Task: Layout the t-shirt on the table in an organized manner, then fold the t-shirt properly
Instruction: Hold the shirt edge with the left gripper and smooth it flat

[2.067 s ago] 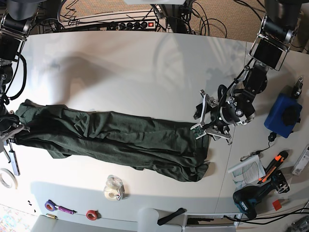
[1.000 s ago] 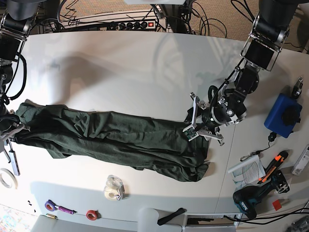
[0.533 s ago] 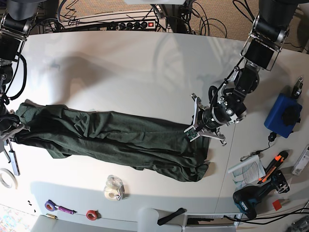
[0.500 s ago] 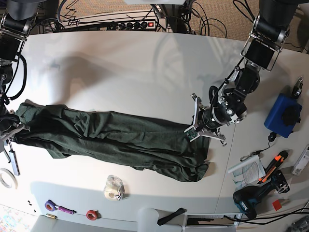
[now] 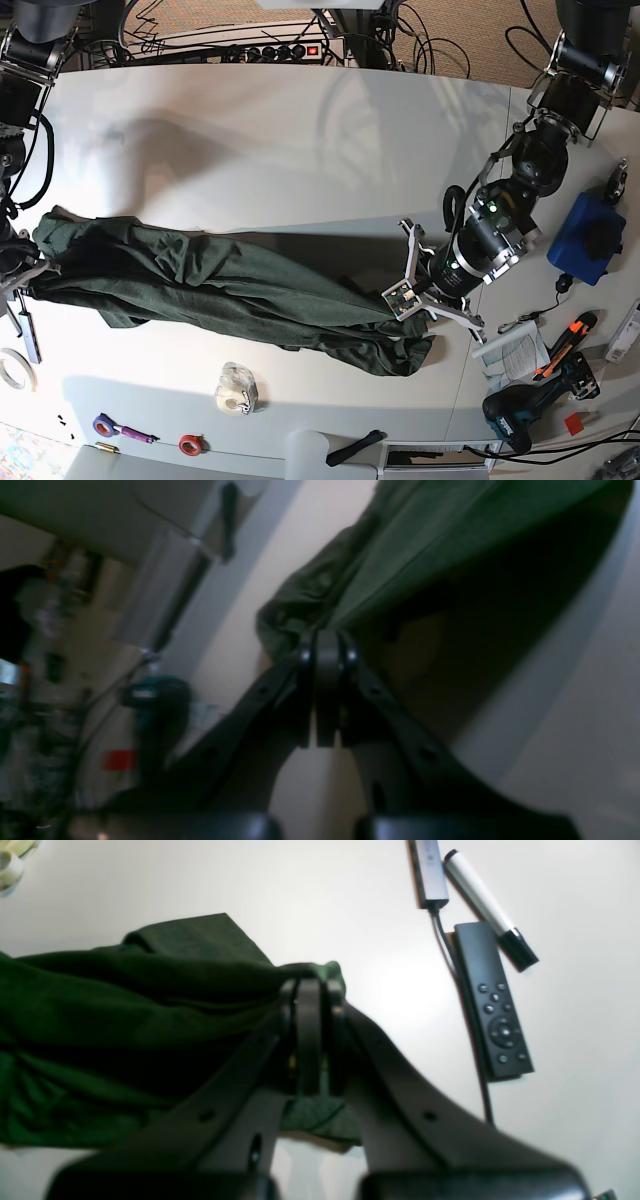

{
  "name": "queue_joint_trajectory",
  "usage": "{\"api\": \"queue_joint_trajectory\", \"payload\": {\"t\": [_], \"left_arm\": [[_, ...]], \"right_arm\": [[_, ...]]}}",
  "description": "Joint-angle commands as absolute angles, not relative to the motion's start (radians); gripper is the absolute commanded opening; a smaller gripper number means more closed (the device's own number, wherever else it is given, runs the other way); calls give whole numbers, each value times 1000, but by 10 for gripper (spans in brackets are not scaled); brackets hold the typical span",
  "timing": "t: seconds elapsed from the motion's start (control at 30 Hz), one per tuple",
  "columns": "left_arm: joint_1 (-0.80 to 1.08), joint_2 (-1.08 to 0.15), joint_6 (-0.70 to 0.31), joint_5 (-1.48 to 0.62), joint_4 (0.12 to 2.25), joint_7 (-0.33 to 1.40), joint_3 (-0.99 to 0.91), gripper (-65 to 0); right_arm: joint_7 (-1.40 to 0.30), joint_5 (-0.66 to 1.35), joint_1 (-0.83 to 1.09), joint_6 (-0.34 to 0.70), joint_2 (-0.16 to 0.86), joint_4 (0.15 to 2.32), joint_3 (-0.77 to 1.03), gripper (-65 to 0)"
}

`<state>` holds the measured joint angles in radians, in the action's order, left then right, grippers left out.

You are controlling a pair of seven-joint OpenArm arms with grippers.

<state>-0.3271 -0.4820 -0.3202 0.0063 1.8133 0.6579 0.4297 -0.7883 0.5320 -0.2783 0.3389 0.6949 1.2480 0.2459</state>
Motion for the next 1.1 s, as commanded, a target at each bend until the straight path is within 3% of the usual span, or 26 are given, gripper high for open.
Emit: {"api": "queue_joint_trajectory", "payload": {"t": [0.0, 0.27, 0.43, 0.47, 0.57, 0.6, 1.0, 1.07], "left_arm": [[-363, -488, -306, 43, 1834, 637, 420, -650], [-500, -491, -251, 46, 1775, 665, 420, -650], [-469, -490, -480, -173, 1661, 709, 423, -650], [-448, -488, -521, -190, 1640, 710, 423, -602], [-383, -477, -582, -191, 1584, 684, 423, -327], [-366, -473, -575, -186, 1568, 671, 423, -291], [-354, -404, -441, -48, 1435, 520, 423, -291], [-354, -404, -442, -48, 1435, 506, 423, -326]], "right_arm": [[-762, 551, -329, 340, 728, 1262, 257, -650], [-793, 568, -531, 344, 728, 1262, 256, -650], [-823, 568, -540, 345, 728, 1262, 256, -650], [-823, 568, -535, 345, 726, 1262, 256, -650], [-823, 568, -519, 347, 720, 1262, 256, -650], [-822, 568, -517, 347, 715, 1262, 256, -650], [-821, 564, -515, 373, 647, 1262, 256, -650], [-822, 564, -515, 373, 645, 1262, 256, -650]]}}
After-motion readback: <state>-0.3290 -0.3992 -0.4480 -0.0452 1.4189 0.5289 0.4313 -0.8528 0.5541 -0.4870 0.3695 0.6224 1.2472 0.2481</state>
